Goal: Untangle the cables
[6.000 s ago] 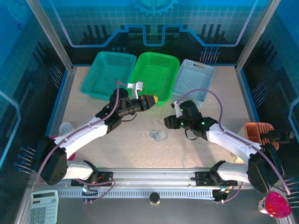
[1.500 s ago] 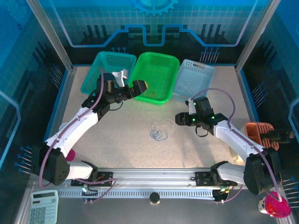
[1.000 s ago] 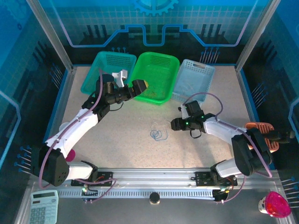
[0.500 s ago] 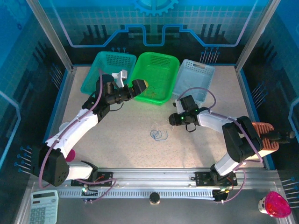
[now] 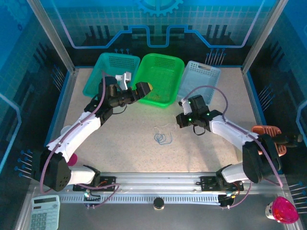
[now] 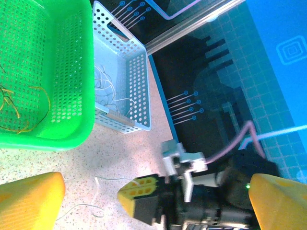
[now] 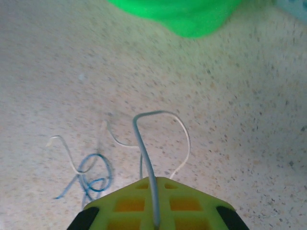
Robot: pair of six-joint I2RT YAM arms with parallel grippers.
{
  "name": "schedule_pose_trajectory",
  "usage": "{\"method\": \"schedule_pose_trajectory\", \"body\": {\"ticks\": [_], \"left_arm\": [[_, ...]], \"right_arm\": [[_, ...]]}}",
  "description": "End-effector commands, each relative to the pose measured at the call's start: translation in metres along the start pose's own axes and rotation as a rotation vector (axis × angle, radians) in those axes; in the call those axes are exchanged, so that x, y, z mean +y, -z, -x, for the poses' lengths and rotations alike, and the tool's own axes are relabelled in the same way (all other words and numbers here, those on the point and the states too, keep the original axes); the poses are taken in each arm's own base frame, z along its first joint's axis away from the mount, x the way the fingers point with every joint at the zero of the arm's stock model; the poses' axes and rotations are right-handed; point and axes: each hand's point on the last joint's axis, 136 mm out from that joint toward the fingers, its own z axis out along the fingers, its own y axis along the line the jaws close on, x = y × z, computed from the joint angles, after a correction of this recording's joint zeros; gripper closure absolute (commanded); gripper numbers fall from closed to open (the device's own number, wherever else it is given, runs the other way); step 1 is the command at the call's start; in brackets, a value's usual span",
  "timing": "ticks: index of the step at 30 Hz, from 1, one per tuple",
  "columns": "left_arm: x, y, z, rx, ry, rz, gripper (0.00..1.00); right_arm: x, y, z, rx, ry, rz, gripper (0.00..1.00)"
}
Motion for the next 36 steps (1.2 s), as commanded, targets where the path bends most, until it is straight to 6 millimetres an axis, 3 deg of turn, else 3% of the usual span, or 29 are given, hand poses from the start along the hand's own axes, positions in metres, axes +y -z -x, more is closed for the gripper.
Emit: {"method": "schedule_pose_trajectory", "body": {"ticks": [1, 11, 17, 24, 30, 36], "left_arm": [[-0.006, -0.002, -0.015, 0.050, -0.070, -0.042, 0.01], [-0.002, -0.022, -0.059, 0.164, -0.247, -0.071, 0.01], [-0.002, -0.031, -0.076, 0.200, -0.307, -0.091, 0.01], [-0.017, -0.040, -0.091, 0.241, -0.399, -0.133, 0.01], [-0.035, -0.048, -0.096, 0.257, -0.421, -0.203, 0.01], [-0.037, -0.060, -0.095, 0.254, -0.428, -0.205, 0.01]], "right_arm": [[0.028, 0.034, 0.024, -0.064, 0.065, 0.042, 1.00], [0.074, 0.114, 0.071, -0.239, 0.155, 0.107, 1.00], [0.093, 0.148, 0.091, -0.318, 0.175, 0.149, 1.00], [0.113, 0.170, 0.106, -0.374, 0.197, 0.200, 1.00], [0.130, 0.178, 0.115, -0.396, 0.220, 0.236, 1.00], [0.141, 0.186, 0.123, -0.416, 0.234, 0.260, 1.00]]}}
